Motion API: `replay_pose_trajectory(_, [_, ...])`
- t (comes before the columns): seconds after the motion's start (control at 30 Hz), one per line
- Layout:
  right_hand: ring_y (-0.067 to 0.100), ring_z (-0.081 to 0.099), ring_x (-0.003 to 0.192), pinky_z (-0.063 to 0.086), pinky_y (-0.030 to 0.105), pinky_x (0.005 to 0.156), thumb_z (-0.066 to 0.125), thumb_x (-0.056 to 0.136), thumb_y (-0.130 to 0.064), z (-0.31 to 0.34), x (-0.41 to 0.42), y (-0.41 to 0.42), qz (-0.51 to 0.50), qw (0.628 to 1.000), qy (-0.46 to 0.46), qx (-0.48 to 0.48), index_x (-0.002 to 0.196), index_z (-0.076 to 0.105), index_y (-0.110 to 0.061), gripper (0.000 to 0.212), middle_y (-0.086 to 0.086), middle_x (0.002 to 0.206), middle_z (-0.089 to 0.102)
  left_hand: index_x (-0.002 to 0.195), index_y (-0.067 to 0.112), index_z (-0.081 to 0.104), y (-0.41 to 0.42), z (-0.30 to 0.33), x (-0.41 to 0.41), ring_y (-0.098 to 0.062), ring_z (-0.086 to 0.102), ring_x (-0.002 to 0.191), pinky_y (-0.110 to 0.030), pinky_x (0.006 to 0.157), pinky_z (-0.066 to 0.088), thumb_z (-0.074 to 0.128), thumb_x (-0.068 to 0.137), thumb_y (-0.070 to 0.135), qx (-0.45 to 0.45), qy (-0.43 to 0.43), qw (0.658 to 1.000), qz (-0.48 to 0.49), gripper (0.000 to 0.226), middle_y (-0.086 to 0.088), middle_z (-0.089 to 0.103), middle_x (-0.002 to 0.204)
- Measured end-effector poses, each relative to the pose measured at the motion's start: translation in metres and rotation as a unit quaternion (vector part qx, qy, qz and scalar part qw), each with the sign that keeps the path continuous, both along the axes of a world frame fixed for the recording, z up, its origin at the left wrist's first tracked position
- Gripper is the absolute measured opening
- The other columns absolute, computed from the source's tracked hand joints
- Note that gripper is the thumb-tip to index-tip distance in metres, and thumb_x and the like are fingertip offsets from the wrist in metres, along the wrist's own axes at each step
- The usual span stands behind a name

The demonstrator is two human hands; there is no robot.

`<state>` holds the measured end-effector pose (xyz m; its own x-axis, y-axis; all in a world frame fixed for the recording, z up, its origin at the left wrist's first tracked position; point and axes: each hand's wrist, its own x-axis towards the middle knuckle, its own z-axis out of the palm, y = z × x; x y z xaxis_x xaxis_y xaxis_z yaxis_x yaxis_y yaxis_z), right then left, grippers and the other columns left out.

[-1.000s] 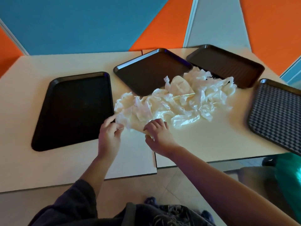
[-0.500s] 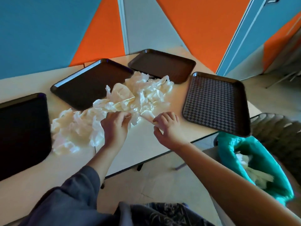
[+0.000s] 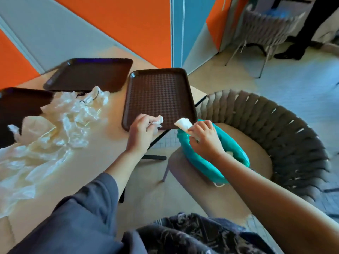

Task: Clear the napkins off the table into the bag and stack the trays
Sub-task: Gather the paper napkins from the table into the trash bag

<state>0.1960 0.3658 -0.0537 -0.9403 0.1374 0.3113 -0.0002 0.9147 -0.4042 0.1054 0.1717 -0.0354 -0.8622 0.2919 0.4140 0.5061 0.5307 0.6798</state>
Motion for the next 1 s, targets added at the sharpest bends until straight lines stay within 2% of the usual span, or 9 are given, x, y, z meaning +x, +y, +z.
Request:
replay_pose_trajectory(0.17, [0.04, 0.051, 0.097, 0.048, 0.048, 0.087, 0.067, 0.075, -0.006, -0.021, 0.034, 0.055, -0.085, 0.995, -0.05, -0.001, 0.098, 0.067, -0.004, 0.023, 0.018, 0.099, 0.065, 0.079, 0.0, 0.068, 0.064, -0.011, 0.008, -0.019, 0.056, 0.079, -0.013, 0.071, 0.037, 0.068, 0.075, -0.005, -0.051, -0.013, 0.991, -0.123, 0.006, -0.017, 0.062, 0.086])
replay_pose_trajectory(0.4, [0.029, 0.032, 0.129, 0.032, 0.043, 0.11, 0.06, 0.088, -0.029, -0.037, 0.052, 0.085, -0.154, 0.976, -0.15, -0.028, 0.13, 0.049, -0.01, 0.048, 0.01, 0.139, 0.045, 0.091, -0.002, 0.067, 0.119, -0.016, 0.015, -0.023, 0.058, 0.091, -0.012, 0.078, 0.037, 0.065, 0.079, -0.004, -0.092, -0.056, 0.969, -0.221, 0.012, -0.016, 0.06, 0.099])
replay_pose_trajectory(0.47, [0.027, 0.029, 0.134, 0.028, 0.043, 0.113, 0.058, 0.089, -0.027, -0.037, 0.054, 0.088, -0.175, 0.975, -0.139, -0.014, 0.133, 0.046, -0.013, 0.048, 0.008, 0.144, 0.041, 0.105, -0.001, 0.065, 0.129, -0.015, 0.015, -0.024, 0.057, 0.106, -0.018, 0.092, 0.041, 0.06, 0.083, -0.004, -0.095, -0.082, 0.961, -0.246, 0.024, -0.016, 0.059, 0.114])
replay_pose_trajectory(0.53, [0.025, 0.028, 0.136, 0.024, 0.044, 0.113, 0.055, 0.09, -0.024, -0.035, 0.054, 0.089, -0.192, 0.972, -0.134, -0.006, 0.133, 0.045, -0.016, 0.045, 0.006, 0.145, 0.039, 0.123, 0.005, 0.058, 0.132, -0.015, 0.015, -0.02, 0.048, 0.123, -0.023, 0.105, 0.036, 0.054, 0.085, -0.007, -0.111, -0.13, 0.948, -0.268, 0.04, -0.011, 0.052, 0.133])
replay_pose_trajectory(0.63, [0.025, 0.029, 0.134, 0.024, 0.045, 0.113, 0.052, 0.091, -0.018, -0.032, 0.051, 0.088, -0.209, 0.97, -0.122, -0.011, 0.132, 0.047, -0.017, 0.041, 0.004, 0.143, 0.042, 0.128, 0.012, 0.054, 0.124, -0.019, 0.013, -0.015, 0.041, 0.129, -0.014, 0.107, 0.024, 0.049, 0.084, -0.01, -0.128, -0.135, 0.948, -0.259, 0.049, -0.005, 0.047, 0.14])
replay_pose_trajectory(0.67, [0.025, 0.03, 0.133, 0.025, 0.045, 0.112, 0.051, 0.091, -0.016, -0.03, 0.05, 0.086, -0.208, 0.971, -0.117, -0.011, 0.131, 0.048, -0.016, 0.04, 0.004, 0.141, 0.043, 0.128, 0.012, 0.054, 0.119, -0.02, 0.012, -0.016, 0.041, 0.129, -0.015, 0.108, 0.024, 0.049, 0.084, -0.009, -0.13, -0.132, 0.95, -0.251, 0.048, -0.005, 0.048, 0.139])
replay_pose_trajectory(0.87, [0.026, 0.036, 0.127, 0.03, 0.045, 0.109, 0.049, 0.091, -0.013, -0.018, 0.025, 0.055, -0.168, 0.982, -0.083, 0.001, 0.125, 0.054, -0.016, 0.035, 0.004, 0.135, 0.049, 0.114, 0.006, 0.062, 0.077, -0.015, 0.006, -0.021, 0.051, 0.116, -0.028, 0.105, 0.037, 0.052, 0.083, -0.009, -0.104, -0.081, 0.972, -0.195, 0.035, -0.009, 0.058, 0.12])
replay_pose_trajectory(1.0, [0.027, 0.042, 0.121, 0.036, 0.046, 0.104, 0.05, 0.09, -0.012, -0.004, -0.005, 0.007, -0.117, 0.992, -0.038, -0.001, 0.119, 0.059, -0.014, 0.031, 0.006, 0.128, 0.053, 0.106, 0.005, 0.065, 0.032, -0.004, 0.003, -0.02, 0.055, 0.109, -0.03, 0.097, 0.046, 0.052, 0.084, -0.01, -0.067, -0.047, 0.985, -0.151, 0.03, -0.011, 0.062, 0.112])
